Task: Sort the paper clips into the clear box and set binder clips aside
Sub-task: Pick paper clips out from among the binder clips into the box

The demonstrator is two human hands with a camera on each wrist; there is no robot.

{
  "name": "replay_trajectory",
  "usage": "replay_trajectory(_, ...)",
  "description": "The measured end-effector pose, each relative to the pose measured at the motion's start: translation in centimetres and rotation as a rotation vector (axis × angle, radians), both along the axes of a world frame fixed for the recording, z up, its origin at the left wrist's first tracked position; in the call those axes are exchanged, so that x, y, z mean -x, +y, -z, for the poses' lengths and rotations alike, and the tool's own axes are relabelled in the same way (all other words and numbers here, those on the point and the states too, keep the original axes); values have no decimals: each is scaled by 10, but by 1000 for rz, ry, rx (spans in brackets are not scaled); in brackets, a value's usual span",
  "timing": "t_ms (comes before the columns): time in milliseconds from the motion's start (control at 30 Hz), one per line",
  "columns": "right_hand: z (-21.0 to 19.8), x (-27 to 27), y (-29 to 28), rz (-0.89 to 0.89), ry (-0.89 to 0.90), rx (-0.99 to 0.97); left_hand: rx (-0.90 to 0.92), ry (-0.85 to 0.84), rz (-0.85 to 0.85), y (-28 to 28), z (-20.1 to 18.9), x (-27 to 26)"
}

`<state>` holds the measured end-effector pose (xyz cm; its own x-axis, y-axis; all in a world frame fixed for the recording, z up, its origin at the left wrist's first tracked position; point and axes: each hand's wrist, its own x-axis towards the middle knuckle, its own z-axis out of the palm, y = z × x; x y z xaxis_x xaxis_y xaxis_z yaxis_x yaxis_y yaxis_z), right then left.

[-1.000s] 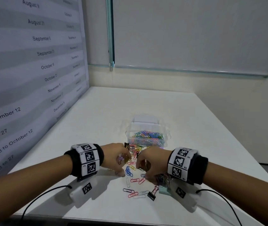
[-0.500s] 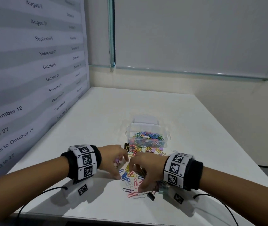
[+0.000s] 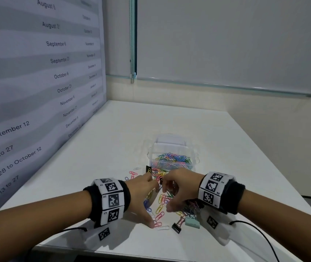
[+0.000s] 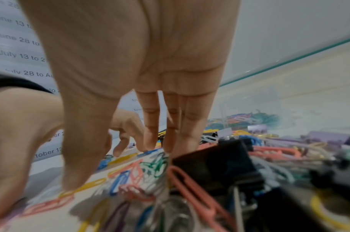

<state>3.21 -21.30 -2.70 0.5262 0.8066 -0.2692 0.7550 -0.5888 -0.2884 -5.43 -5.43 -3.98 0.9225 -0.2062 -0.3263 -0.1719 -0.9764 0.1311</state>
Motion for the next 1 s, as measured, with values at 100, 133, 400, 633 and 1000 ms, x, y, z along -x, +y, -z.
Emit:
replay_trajectory(100, 5, 1, -1, -3, -24, 57, 61, -25, -47, -1, 1, -2)
replay_trajectory(133, 7, 2, 0, -4, -27, 58, 94, -23, -54, -2, 1, -5)
replay_trajectory(400, 6, 5, 4, -47, 11, -2, 125, -60, 3, 1, -2, -18)
replay_trajectory(633, 0, -11, 2, -11, 14, -59, 211, -73, 5, 5, -4, -26)
replay_trajectory(1000, -38, -67, -7, 376, -92, -412, 536, -261, -191, 8, -51, -80)
